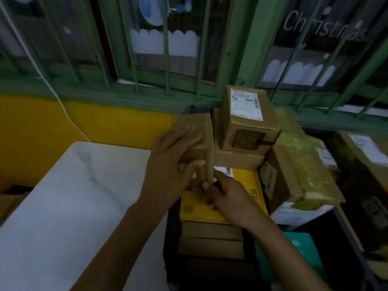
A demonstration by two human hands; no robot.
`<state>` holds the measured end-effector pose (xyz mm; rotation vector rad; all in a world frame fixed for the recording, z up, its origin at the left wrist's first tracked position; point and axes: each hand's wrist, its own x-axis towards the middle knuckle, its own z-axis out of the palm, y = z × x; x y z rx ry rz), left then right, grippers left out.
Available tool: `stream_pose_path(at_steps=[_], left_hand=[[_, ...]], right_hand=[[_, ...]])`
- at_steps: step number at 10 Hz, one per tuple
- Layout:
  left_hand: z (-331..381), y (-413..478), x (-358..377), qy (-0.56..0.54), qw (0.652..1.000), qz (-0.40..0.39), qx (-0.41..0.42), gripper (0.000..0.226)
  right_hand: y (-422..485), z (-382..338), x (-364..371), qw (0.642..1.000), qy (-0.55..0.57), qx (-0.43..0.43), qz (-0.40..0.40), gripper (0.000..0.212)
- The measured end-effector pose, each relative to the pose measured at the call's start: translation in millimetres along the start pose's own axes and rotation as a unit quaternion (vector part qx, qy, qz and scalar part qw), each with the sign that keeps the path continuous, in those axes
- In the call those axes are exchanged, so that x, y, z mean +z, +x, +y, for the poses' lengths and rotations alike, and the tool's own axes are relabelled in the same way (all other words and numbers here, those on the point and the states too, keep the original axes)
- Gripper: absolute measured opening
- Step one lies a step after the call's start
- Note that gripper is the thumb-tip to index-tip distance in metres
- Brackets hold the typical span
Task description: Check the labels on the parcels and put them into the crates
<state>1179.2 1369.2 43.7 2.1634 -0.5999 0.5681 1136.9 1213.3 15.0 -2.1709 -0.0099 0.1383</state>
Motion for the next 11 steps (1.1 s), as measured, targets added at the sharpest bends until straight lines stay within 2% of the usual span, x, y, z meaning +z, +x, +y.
stream_pose_path(at_steps=[1, 2, 3, 4, 5, 7, 9, 10, 11], left_hand=[[-25.8, 24.9, 12.8, -0.044, 0.998, -0.033, -0.014, 0.06], [-45.5, 36.2, 33.4, -0.088, 0.992, -0.083, -0.022, 0.081], [-65.3, 41.4, 47.9, -0.051, 0.992, -0.117, -0.005, 0.075], [-78.9, 49.6, 59.5, 0.003, 0.991, -0.134, 0.0, 0.063], [-84.6, 68.7, 69.4, 0.049, 0.988, -0.145, 0.01, 0.059], [-94.1, 91.1, 79.4, 0.039, 0.988, -0.149, -0.004, 0.06], [-91.2, 82.2, 71.4, -0.003, 0.994, -0.111, 0.015, 0.066], [-82.4, 72.1, 61.5, -0.035, 0.998, -0.041, 0.043, 0.068], [-64.0, 58.5, 53.5, -0.077, 0.995, -0.035, 0.051, 0.058]], right_hand=[[23.6, -5.4, 0.6, 0.999, -0.015, 0.029, 0.043, 0.027], [47.2, -2.7, -0.6, 0.982, -0.141, 0.069, 0.107, 0.021], [64.5, 1.4, 4.7, 0.941, -0.302, 0.104, 0.115, 0.019], [69.1, 4.7, 10.5, 0.916, -0.362, 0.098, 0.141, 0.016], [70.5, 2.0, 12.8, 0.925, -0.335, 0.062, 0.167, 0.023], [80.6, -3.8, 6.5, 0.953, -0.265, 0.041, 0.139, 0.044], [61.2, -1.6, 5.1, 0.967, -0.184, 0.051, 0.167, 0.038], [42.5, -2.8, 3.3, 0.97, -0.156, 0.058, 0.18, 0.033], [26.7, 1.0, 3.5, 0.97, -0.131, 0.066, 0.194, 0.032]])
